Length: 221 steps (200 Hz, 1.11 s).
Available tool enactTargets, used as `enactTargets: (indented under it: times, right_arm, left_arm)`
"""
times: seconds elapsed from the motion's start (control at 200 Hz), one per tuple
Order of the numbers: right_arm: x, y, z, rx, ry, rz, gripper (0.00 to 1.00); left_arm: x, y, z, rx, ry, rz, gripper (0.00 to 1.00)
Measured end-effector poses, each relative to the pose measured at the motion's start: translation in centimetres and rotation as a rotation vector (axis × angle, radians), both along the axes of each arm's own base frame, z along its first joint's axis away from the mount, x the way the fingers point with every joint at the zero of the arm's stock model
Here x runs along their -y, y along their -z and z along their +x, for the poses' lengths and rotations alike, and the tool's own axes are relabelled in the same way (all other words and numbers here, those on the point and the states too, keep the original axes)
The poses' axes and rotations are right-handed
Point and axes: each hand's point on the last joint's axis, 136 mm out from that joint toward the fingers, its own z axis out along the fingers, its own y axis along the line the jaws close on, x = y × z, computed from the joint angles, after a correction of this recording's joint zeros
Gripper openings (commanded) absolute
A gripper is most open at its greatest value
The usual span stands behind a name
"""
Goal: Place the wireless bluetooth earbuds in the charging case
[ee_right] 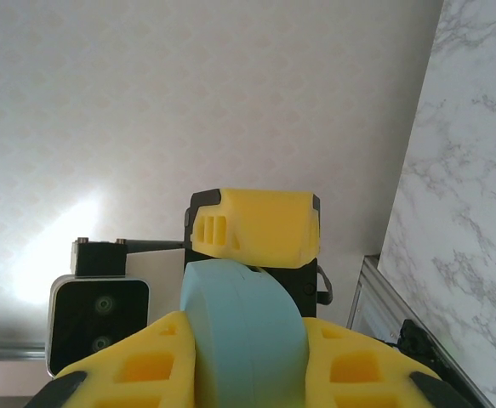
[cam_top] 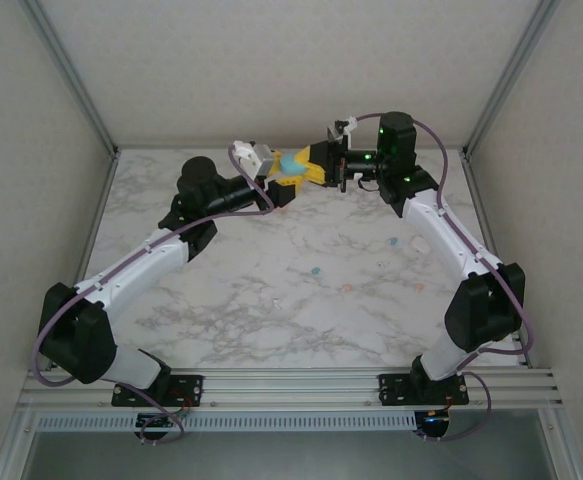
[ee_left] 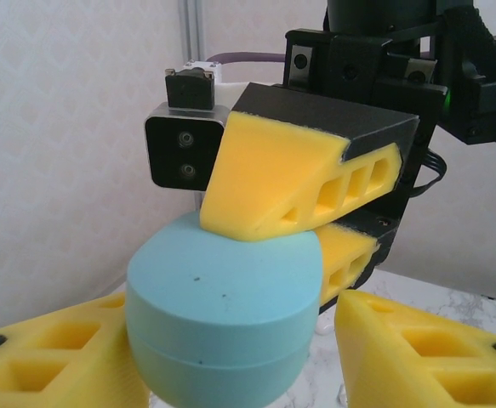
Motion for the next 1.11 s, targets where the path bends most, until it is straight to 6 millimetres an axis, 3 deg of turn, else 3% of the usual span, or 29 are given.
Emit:
enactTargets:
  times: [0.435,0.826,1.011,1.106]
  right_arm:
    - [0.0,0.2,0.2,0.0,0.012,-0.002,0.07]
    - [0.1,0.2,0.2,-0.001,0.015,-0.003,0.11]
    - [0.3,0.5,0.3,0.009,0.036,-0.021,0.48]
    - [0.8,0.6,0.5,0.05,0.082,-0.059,0.58]
  left_arm:
    - [0.2,0.0,0.4,-0.027,0.002,-0.018,0.52]
    - [0.1,0.1,0.6,-0.026,-0.003,-0.009,0.3]
    - [0.2,0.6,0.6,-0.025,-0.002,0.009,0.24]
    - [0.3,1.2,0.3,-0.028,0.01,0.035,0.24]
